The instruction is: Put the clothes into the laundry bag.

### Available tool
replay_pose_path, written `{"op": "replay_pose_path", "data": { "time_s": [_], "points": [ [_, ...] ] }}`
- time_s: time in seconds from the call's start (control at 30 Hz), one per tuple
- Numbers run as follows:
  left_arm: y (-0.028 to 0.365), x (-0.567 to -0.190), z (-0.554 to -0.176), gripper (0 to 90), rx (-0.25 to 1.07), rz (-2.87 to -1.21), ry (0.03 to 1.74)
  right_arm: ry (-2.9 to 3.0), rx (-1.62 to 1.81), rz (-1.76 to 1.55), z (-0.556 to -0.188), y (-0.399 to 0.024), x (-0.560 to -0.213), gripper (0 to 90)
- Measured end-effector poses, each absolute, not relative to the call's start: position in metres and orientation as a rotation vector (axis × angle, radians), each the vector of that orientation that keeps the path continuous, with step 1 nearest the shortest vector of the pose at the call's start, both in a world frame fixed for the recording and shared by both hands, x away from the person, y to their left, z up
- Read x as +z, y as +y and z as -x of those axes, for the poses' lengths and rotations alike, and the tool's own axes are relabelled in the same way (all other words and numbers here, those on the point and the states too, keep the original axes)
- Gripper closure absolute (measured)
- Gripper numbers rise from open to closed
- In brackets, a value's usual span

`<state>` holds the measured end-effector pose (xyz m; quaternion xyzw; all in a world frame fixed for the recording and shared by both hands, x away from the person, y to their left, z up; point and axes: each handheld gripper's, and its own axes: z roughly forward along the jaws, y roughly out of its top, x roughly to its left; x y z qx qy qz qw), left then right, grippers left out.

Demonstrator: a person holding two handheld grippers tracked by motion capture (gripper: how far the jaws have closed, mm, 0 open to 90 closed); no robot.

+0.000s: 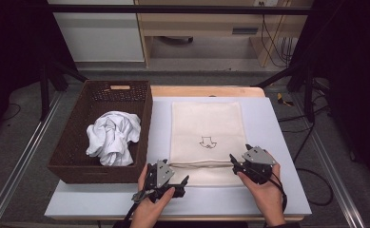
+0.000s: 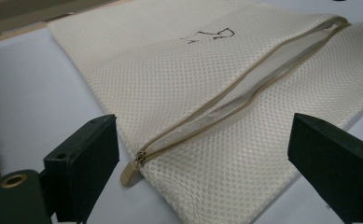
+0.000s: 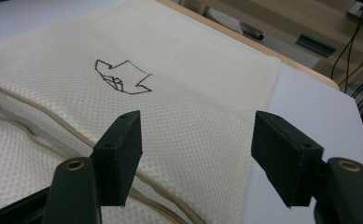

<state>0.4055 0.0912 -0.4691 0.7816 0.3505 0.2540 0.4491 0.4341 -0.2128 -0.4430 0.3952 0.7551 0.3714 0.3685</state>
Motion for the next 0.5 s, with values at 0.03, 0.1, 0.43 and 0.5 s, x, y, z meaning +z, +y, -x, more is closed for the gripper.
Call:
{"op": "replay_pose_path", "data": {
  "time_s": [0.03, 0.1, 0.43, 0.5],
  "points": [
    [0.0909, -0.4687, -0.4056, 9.1, 0.626, -1.933, 0.866, 1.946, 0.951, -1.012, -0.4340, -0.2122, -0.4435, 30.5],
    [0.0903, -0.4685, -0.4064, 9.1, 0.624, -1.942, 0.858, 1.970, 0.951, -1.011, -0.4350, -0.2112, -0.4448, 24.4],
    [0.0904, -0.4683, -0.4071, 8.1, 0.616, -1.949, 0.854, 2.069, 0.991, -0.940, -0.4329, -0.2122, -0.4432, 16.9],
    [0.0901, -0.4683, -0.4070, 8.3, 0.618, -1.950, 0.855, 2.078, 0.988, -0.913, -0.4312, -0.2095, -0.4432, 20.2]
  ]
}}
